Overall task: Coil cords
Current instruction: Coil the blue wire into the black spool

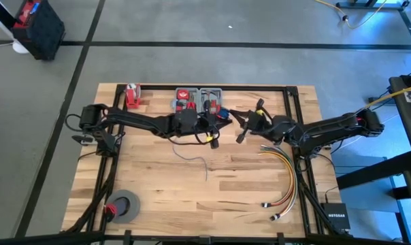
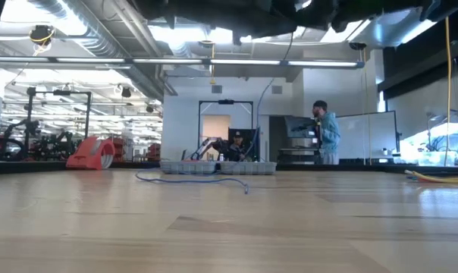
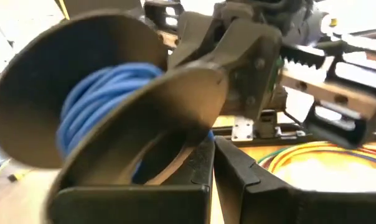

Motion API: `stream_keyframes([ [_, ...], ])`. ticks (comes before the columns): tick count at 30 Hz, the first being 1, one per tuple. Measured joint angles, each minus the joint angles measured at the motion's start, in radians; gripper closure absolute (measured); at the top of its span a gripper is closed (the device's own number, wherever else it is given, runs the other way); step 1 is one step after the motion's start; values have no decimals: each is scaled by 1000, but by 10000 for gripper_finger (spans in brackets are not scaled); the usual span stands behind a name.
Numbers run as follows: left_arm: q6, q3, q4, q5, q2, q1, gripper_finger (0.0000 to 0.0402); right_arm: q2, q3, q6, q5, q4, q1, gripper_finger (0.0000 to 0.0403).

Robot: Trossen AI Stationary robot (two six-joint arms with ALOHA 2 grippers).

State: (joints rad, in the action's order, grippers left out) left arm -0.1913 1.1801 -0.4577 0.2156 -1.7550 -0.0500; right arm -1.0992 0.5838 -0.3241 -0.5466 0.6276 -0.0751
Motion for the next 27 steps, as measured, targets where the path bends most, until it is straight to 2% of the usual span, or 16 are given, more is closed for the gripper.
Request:
stream_keyframes([
  [8,-9,0,54,-11,-2,-10,401,115,-1,-22,-12,-25,-95,397],
  [14,-26,-3,67,-6,-4,-10,401,160,0,-65,-73,-34,-160,397],
  [27,-136,-5,194,2,-5,-13,401,242,2,-126,-99,-27,-276,397],
])
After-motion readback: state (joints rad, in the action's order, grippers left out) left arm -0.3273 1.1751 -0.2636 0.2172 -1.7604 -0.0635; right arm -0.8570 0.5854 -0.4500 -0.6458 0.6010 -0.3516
